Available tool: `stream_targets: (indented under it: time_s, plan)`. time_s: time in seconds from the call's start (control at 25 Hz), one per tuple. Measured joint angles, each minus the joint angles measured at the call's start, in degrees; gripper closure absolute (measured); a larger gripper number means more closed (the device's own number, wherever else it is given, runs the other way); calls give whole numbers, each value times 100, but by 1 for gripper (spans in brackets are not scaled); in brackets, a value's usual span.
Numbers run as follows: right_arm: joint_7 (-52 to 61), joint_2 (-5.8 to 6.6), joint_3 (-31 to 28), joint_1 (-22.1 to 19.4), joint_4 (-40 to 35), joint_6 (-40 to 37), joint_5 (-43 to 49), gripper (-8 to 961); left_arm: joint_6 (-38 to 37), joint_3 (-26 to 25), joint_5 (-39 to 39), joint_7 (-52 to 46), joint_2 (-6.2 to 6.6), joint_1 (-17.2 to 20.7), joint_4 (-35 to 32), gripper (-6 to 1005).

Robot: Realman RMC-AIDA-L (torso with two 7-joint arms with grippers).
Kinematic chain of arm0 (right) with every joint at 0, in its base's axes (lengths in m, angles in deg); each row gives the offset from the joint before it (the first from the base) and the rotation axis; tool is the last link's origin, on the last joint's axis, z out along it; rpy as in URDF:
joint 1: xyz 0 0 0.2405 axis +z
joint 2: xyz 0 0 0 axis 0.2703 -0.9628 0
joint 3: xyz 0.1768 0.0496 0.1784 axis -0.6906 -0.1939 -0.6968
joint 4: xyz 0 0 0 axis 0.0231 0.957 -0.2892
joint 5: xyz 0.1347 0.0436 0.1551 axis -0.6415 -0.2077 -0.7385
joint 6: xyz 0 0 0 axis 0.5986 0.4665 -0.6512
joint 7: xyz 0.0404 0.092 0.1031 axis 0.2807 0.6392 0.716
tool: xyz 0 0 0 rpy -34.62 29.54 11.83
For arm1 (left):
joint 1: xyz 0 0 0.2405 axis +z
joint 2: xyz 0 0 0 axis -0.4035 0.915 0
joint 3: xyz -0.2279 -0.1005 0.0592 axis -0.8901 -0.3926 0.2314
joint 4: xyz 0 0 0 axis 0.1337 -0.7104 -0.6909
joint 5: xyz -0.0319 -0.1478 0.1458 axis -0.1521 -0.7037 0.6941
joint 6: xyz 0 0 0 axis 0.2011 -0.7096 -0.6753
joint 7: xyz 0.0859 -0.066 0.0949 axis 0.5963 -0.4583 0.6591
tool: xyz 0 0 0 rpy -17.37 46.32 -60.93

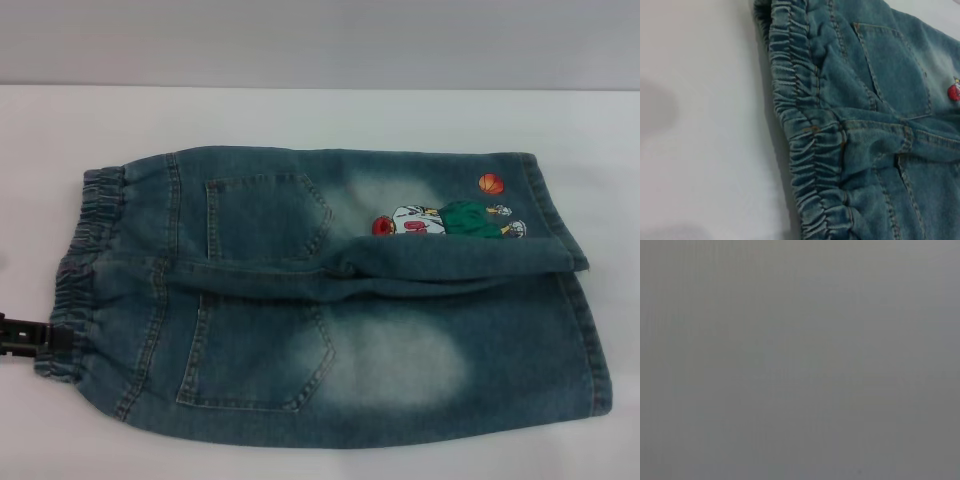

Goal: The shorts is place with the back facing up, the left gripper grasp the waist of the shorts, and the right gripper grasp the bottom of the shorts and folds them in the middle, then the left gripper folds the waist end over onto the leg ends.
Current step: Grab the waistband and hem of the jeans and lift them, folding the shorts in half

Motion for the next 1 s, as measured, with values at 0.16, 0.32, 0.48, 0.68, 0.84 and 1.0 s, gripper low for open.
stream_targets:
  time_s: [0.16, 0.32, 0.48, 0.68, 0.84, 1.0]
  plan:
    - [-1, 1, 0, 0, 0, 2, 4, 419, 28, 0, 41, -2, 0, -2, 0, 234]
    - [-2, 9, -1, 6, 0, 9, 4, 419, 70, 0, 52, -4, -3, -12, 0, 234]
    - [-3, 10, -3, 11, 0, 12, 4, 419, 95, 0, 52, -5, 5, -19, -1, 235]
    - [-22, 10, -4, 10, -1, 16, 4, 419, 127, 0, 67, -7, 7, -28, -1, 235]
    - [-29, 10, -3, 11, 0, 18, 4, 419, 171, 0, 105, -6, -3, -37, -1, 236]
    - [-31, 10, -3, 23, 0, 18, 4, 419, 237, 0, 110, 17, -6, -49, 86, 236]
